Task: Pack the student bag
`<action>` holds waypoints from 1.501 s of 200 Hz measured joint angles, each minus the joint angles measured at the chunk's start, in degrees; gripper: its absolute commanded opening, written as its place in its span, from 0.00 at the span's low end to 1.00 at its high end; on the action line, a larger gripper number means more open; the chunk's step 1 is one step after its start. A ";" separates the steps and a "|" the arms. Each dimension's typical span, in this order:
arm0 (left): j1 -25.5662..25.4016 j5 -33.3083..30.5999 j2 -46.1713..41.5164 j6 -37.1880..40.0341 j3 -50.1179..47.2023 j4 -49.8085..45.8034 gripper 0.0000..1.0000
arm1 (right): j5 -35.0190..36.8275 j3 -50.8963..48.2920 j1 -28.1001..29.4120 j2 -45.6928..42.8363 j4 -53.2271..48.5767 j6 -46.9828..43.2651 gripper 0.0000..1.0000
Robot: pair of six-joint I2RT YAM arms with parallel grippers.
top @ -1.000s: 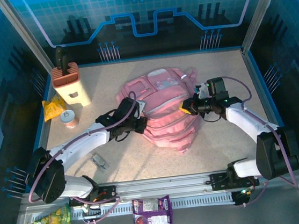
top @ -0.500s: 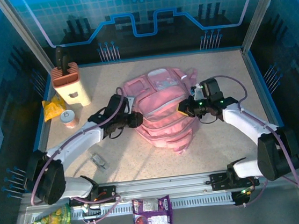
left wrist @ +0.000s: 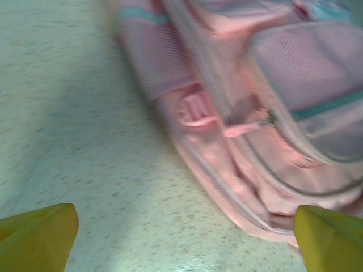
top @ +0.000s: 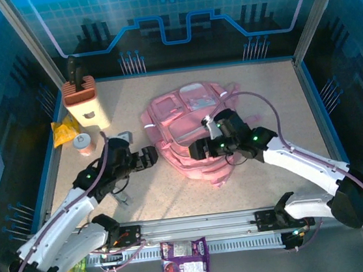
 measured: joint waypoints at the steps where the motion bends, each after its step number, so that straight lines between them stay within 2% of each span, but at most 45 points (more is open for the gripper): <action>1: 0.07 -0.11 -0.11 -0.15 -0.04 -0.15 0.99 | 0.26 0.02 0.48 0.00 0.04 -0.24 0.82; 45: 7.06 -5.57 -5.49 -8.87 -6.29 -10.32 0.99 | 7.39 0.00 13.33 3.32 2.27 -2.25 1.00; 89: 13.94 -7.67 -5.79 -14.67 -11.04 -15.87 0.99 | 11.72 0.02 20.94 9.79 4.83 -2.49 1.00; 117: 14.53 -7.98 -4.04 -18.03 -12.72 -15.58 0.99 | 12.57 0.02 21.49 12.35 6.27 -1.88 1.00; 173: 13.44 -1.40 1.95 -20.37 -16.55 -8.02 0.99 | 13.86 1.55 21.49 14.80 6.78 -1.66 1.00; 238: 6.49 2.89 -0.04 -26.32 -18.16 0.46 0.99 | 14.47 5.33 21.42 17.94 6.03 -3.17 1.00; 272: 6.21 2.84 -3.21 -26.64 -18.12 1.31 0.99 | 14.45 9.97 21.44 21.29 4.31 -5.40 1.00; 300: 8.13 -0.09 -8.39 -25.18 -16.57 -3.58 0.99 | 13.53 14.51 21.68 26.29 3.58 -8.17 1.00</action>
